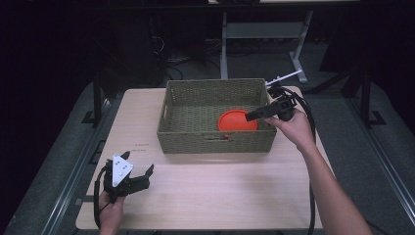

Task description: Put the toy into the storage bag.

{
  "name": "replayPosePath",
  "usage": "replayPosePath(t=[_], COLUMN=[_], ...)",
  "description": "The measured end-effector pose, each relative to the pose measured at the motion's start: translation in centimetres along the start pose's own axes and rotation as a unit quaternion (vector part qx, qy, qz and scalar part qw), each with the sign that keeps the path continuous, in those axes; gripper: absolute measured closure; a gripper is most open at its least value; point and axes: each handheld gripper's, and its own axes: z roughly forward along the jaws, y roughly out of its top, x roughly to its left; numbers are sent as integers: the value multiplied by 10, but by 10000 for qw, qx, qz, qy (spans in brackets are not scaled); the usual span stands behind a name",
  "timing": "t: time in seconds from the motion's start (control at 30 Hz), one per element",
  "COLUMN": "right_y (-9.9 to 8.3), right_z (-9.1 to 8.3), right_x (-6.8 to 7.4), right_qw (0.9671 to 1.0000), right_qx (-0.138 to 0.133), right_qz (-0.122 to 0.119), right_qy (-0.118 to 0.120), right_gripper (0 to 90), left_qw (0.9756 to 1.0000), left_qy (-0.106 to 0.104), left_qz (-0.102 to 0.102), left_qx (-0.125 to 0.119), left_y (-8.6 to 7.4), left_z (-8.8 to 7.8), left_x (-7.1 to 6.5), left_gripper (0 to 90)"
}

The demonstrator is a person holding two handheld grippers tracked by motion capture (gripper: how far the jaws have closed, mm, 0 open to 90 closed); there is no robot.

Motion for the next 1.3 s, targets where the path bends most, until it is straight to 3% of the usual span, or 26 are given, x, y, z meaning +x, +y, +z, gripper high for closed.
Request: replayPosePath(t=[0.2,0.7,1.13,1.3], right_y=[-14,-58,-118,-140], right_z=[-10,-28,-33,-36], right_x=[6,18,14,12], right_qw=[9998,9993,9991,9986], right_qx=[-83,-205,-276,-440], right_qz=[-108,-278,-244,-168], right_qy=[124,160,198,221], right_gripper=[273,255,255,256], left_qw=[10000,10000,10000,10000], left_qy=[3,7,15,21], left_qz=[-2,11,13,12], left_qx=[1,2,-7,-11], left_y=[0,0,0,0], left_z=[0,0,1,0], left_x=[0,-1,-2,-2], left_gripper=[128,127,128,127])
